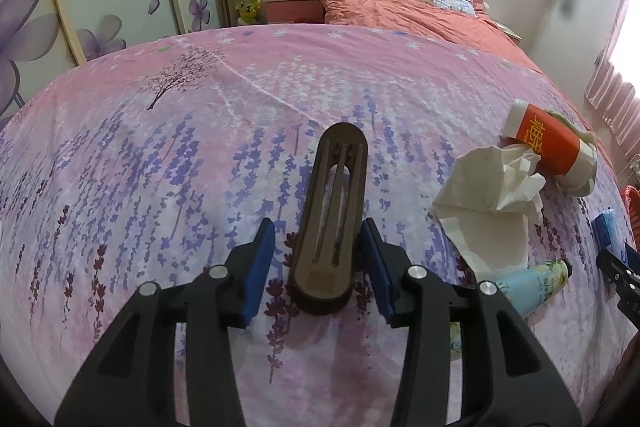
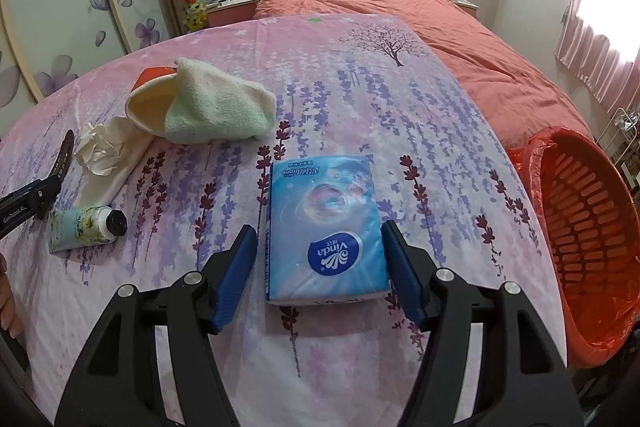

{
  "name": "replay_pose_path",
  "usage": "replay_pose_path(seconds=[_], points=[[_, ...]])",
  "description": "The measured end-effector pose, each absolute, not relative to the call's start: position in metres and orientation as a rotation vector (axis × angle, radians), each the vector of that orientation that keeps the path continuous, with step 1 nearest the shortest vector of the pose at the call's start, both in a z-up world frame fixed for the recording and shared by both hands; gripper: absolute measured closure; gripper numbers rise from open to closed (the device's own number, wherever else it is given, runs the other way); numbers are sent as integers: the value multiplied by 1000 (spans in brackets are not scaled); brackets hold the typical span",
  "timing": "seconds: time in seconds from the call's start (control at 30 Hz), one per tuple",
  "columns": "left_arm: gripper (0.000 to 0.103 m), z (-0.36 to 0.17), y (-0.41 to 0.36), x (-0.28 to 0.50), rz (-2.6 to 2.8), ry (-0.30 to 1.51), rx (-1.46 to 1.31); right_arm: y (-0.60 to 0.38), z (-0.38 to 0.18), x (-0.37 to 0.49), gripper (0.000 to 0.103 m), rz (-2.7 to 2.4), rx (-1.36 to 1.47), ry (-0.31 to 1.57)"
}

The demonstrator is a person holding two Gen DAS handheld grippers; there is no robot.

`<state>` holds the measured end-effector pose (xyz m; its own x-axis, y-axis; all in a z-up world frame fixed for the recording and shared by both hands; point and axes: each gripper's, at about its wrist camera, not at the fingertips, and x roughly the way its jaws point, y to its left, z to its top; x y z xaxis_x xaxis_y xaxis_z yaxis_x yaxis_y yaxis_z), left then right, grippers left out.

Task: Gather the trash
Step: 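Lift the tissue pack and brown comb above the bedspread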

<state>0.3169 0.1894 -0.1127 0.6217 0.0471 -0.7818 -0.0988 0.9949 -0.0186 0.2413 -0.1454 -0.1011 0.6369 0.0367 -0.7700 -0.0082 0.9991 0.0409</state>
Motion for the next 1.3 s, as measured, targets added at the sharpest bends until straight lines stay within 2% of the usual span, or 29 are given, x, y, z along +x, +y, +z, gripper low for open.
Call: replay_pose_path(seconds=[0.17, 0.37, 0.53, 0.7, 0.77, 0.8, 0.83, 1.0, 1.3], points=[[52, -112, 192, 314, 70, 895, -77, -145, -102, 242, 36, 35, 37, 882], [50, -112, 189, 312, 73, 900, -47, -145, -102, 243, 36, 32, 30, 882], [53, -112, 183, 310, 77, 901, -23, -143, -100, 247, 37, 21, 21, 882], [62, -111, 173, 318, 64, 899, 8, -142, -100, 248, 39, 14, 23, 881], [64, -111, 170, 319, 63, 899, 21, -142, -100, 247, 43, 13, 25, 879], [69, -111, 168, 318, 56, 898, 24, -142, -100, 247, 51, 13, 27, 875], [70, -110, 167, 319, 48, 897, 24, -142, -99, 247, 52, 16, 25, 873], [71, -109, 165, 316, 44, 889, 28, -144, -97, 242, 58, 49, 42, 864], [71, -84, 161, 294, 29, 822, 33, -152, -78, 221, 58, 80, 69, 806]])
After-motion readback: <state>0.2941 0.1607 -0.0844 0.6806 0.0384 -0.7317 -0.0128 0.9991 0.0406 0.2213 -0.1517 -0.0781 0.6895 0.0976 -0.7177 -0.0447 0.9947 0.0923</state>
